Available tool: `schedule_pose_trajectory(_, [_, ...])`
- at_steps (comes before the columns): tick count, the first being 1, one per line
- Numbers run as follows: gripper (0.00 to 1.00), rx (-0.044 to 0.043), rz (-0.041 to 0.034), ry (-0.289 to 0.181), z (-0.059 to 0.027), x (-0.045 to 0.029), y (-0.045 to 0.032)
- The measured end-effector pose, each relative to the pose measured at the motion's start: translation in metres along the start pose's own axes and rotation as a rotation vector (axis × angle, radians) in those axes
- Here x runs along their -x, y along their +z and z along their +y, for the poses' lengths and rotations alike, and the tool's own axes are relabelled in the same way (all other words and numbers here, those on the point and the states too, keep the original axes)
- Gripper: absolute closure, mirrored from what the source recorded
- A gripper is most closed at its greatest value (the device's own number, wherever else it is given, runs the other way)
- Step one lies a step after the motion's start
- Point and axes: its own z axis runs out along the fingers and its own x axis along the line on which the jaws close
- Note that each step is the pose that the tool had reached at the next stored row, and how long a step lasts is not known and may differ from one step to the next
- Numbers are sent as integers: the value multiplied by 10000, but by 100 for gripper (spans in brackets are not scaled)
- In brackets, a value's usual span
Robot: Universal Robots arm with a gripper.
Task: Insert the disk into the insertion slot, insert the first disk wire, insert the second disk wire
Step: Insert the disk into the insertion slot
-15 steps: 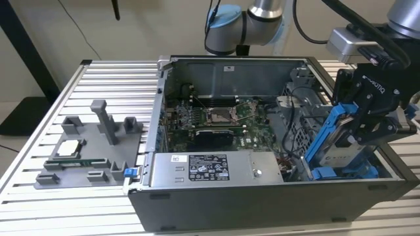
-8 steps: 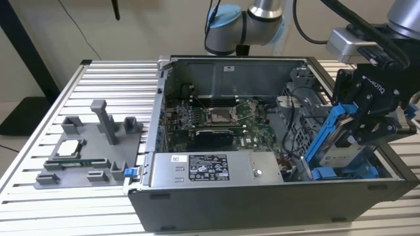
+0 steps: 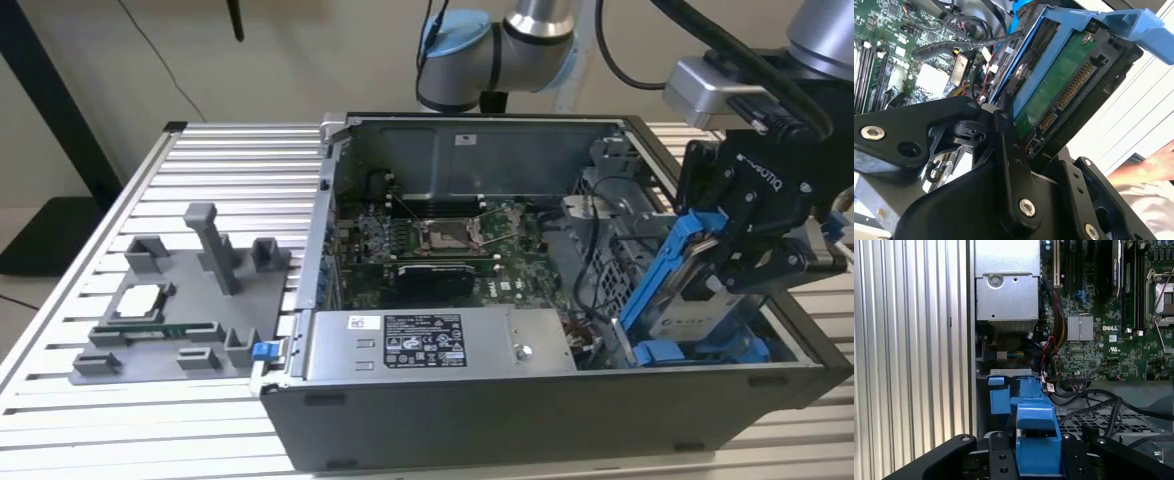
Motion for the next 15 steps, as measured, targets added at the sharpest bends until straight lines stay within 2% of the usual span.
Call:
schedule_pose_trajectory(8, [0,2,4,3,2,-2,-3])
schedule_pose_trajectory(15, [0,2,18,3,5,17,-58])
